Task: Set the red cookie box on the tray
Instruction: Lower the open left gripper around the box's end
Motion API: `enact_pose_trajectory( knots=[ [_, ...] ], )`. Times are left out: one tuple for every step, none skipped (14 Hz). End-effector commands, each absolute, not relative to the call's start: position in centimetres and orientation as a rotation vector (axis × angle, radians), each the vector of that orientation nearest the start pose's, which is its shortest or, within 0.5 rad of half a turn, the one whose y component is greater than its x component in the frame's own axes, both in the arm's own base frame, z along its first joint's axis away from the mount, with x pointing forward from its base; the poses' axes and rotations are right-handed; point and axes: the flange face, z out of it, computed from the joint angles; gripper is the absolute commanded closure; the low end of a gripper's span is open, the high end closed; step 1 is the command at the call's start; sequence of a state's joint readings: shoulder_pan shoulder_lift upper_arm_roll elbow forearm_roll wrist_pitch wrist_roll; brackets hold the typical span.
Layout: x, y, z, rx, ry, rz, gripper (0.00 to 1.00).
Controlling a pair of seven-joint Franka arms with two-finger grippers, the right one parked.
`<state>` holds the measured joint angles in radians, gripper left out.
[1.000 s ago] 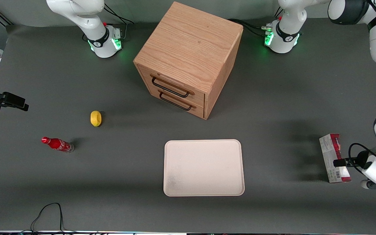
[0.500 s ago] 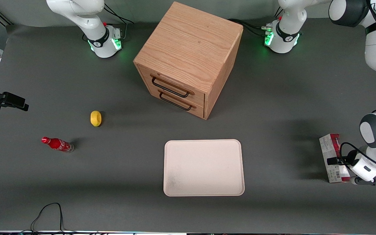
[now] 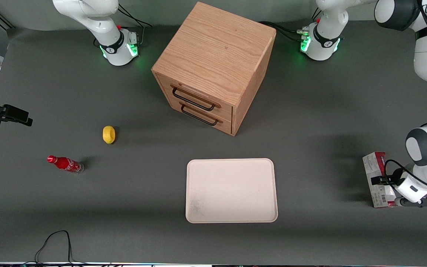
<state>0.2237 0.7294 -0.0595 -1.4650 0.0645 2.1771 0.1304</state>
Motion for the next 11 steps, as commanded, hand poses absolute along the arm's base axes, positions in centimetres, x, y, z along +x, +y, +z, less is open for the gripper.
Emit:
enact_pose_trajectory(
  knots=[
    [70.2, 12.7, 26.8, -3.119, -0.011, 0.001, 0.94],
    [70.2, 12.7, 26.8, -3.119, -0.011, 0.001, 1.00],
    [70.2, 12.7, 27.0, -3.118, -0.011, -0.004, 1.00],
    [70.3, 12.5, 27.2, -3.119, -0.012, -0.007, 1.00],
    [70.3, 12.5, 27.3, -3.118, -0.009, -0.009, 1.00],
    [70.2, 12.5, 27.1, -3.118, -0.009, -0.004, 1.00],
    [70.2, 12.4, 27.1, -3.119, -0.007, -0.002, 1.00],
    [70.3, 12.4, 27.3, -3.119, -0.007, -0.007, 1.00],
    [70.3, 12.4, 27.7, -3.117, -0.007, -0.016, 1.00],
    [70.4, 12.4, 28.4, -3.115, -0.005, -0.032, 1.00],
    [70.4, 12.5, 29.9, -3.115, -0.009, -0.040, 1.00]
  ],
)
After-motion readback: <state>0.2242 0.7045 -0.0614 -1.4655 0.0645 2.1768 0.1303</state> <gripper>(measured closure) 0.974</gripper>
